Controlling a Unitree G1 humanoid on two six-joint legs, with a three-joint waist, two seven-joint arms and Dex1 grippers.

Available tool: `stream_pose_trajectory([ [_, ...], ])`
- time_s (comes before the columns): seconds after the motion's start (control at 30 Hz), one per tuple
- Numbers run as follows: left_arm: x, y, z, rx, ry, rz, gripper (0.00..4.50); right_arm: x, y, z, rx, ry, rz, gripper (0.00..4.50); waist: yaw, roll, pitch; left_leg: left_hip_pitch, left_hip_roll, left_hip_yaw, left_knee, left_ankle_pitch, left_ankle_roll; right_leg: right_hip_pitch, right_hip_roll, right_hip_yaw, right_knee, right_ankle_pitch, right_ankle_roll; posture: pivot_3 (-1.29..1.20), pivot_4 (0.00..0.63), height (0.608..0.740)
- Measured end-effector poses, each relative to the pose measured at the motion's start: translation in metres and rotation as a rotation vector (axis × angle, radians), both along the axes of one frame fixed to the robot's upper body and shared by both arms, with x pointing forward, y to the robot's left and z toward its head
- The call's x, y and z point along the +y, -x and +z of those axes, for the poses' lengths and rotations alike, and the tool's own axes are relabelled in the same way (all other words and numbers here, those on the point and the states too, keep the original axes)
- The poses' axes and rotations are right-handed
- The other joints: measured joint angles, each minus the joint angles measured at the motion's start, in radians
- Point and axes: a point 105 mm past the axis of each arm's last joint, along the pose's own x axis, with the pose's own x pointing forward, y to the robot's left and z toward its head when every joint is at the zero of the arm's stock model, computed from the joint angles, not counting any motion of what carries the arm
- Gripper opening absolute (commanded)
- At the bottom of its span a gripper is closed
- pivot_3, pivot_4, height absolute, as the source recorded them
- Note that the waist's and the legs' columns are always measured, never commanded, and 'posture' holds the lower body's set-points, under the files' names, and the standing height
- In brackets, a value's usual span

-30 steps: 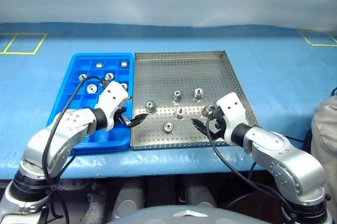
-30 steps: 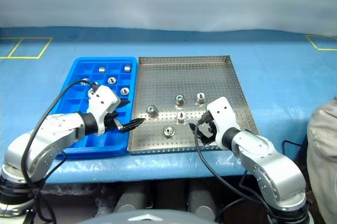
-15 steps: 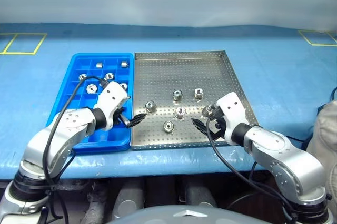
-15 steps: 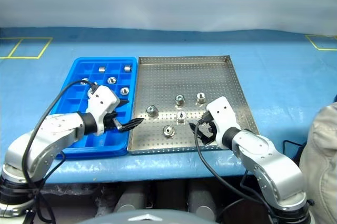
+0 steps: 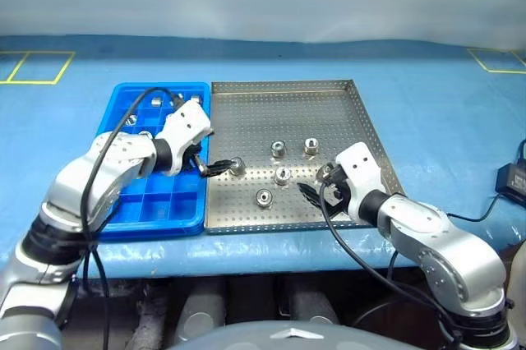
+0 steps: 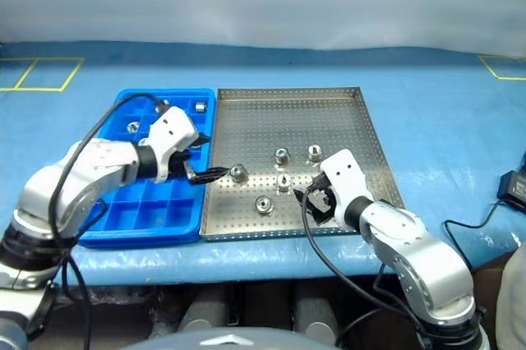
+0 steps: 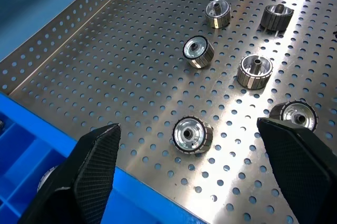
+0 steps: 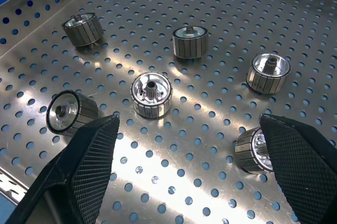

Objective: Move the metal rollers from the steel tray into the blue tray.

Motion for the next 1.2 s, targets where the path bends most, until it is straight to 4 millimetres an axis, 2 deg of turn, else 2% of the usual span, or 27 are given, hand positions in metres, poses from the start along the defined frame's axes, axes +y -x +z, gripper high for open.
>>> stream_pose_trajectory([
  [0.27,-0.022,-0.024,-0.018,0.170,-0.084,-0.083,4.49,0.000,0.000,-0.002,-0.009,-0.014,-0.027,4.48,-0.012,0.000,0.000,-0.001,-0.003,0.000,0.000,0.000,0.000,-0.001,0.001,0.001,0.000,0.003,0.005,-0.04,0.150,0.740],
  [0.6,-0.016,-0.036,-0.056,0.253,-0.306,-0.139,4.49,0.000,0.004,-0.008,0.004,-0.031,-0.060,4.48,-0.036,0.000,0.000,-0.001,-0.002,0.002,0.001,-0.001,0.001,-0.002,0.001,0.003,0.000,0.003,0.005,-0.08,0.150,0.740],
  [0.7,-0.016,-0.036,-0.064,0.271,-0.345,-0.157,3.91,0.001,0.005,-0.007,0.000,-0.034,-0.061,4.50,-0.038,0.000,0.000,-0.001,-0.002,0.002,0.001,-0.001,0.001,-0.002,0.001,0.003,0.000,0.003,0.005,-0.08,0.150,0.740],
  [0.83,-0.017,-0.037,-0.066,0.272,-0.377,-0.177,2.58,0.000,0.005,-0.005,-0.011,-0.031,-0.070,4.50,-0.040,0.000,0.000,-0.002,0.001,0.002,0.003,-0.001,0.002,-0.002,0.001,0.003,0.001,0.003,0.006,-0.09,0.150,0.740],
  [0.93,-0.016,-0.037,-0.066,0.272,-0.392,-0.179,1.76,0.000,0.004,-0.006,-0.011,-0.031,-0.074,4.50,-0.040,0.000,0.000,-0.003,0.001,0.002,0.006,-0.002,0.003,-0.002,0.001,0.003,0.002,0.004,0.006,-0.08,0.150,0.740],
  [1.07,-0.021,-0.040,-0.060,0.253,-0.350,-0.164,1.76,0.000,0.004,-0.006,-0.013,-0.031,-0.078,4.50,-0.040,0.000,0.000,-0.005,0.002,0.002,0.011,-0.003,0.005,-0.002,0.001,0.003,0.002,0.004,0.007,-0.08,0.150,0.740],
  [1.2,-0.021,-0.058,-0.020,0.131,-0.149,-0.012,1.76,0.001,0.003,-0.005,-0.016,-0.028,-0.073,4.50,-0.041,0.000,0.000,-0.005,0.002,0.003,0.014,-0.004,0.007,-0.002,0.000,0.004,0.003,0.006,0.010,-0.07,0.150,0.740],
])
